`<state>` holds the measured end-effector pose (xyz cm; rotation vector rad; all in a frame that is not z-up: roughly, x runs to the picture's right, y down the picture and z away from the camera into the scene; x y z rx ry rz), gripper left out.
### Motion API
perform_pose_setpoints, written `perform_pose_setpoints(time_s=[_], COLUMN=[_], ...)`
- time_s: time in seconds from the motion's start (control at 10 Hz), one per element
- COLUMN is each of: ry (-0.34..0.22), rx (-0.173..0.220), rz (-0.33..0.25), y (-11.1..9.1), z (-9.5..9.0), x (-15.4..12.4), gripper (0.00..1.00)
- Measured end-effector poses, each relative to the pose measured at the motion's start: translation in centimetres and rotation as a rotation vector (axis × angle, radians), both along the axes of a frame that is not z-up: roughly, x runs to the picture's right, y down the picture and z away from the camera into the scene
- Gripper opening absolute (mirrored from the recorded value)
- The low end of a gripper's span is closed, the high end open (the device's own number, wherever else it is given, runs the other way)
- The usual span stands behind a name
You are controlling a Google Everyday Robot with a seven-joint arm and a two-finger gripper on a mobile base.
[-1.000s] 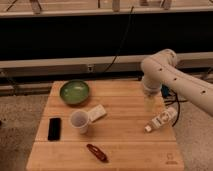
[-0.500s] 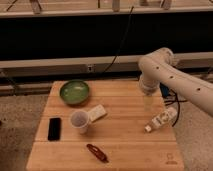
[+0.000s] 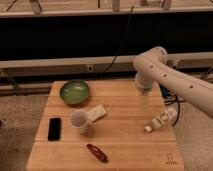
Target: Move the arm in a circular motion
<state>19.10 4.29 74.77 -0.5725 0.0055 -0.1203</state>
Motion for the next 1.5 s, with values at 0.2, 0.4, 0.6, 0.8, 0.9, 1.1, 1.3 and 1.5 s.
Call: perform_pose_setpoints(time_s=[0.2, 0.4, 0.6, 0.8, 0.9, 1.1, 1.3, 1.5], ry=[-0.012, -0.017, -0.019, -0.024, -0.029, -0.048, -0.052, -0.063], rx=[0.002, 0.003, -0.001, -0.004, -0.004, -0.004, -0.004, -0.009], rz=[-0.011, -0.018, -0.029, -0.041, -0.053, -0.069, -0.084, -0.104], y=[-0.4, -1.1, -1.2, -1.0, -0.8, -0.6, -0.6, -0.2], z=[0.5, 1.3, 1.6, 1.7, 1.6, 1.6, 1.7, 1.7], x=[-1.3, -1.9, -2.1, -2.2, -2.8, -5.3, -5.8, -6.2], gripper=[0.8, 0.8, 0.8, 0.8, 0.8, 0.8, 0.8, 0.8])
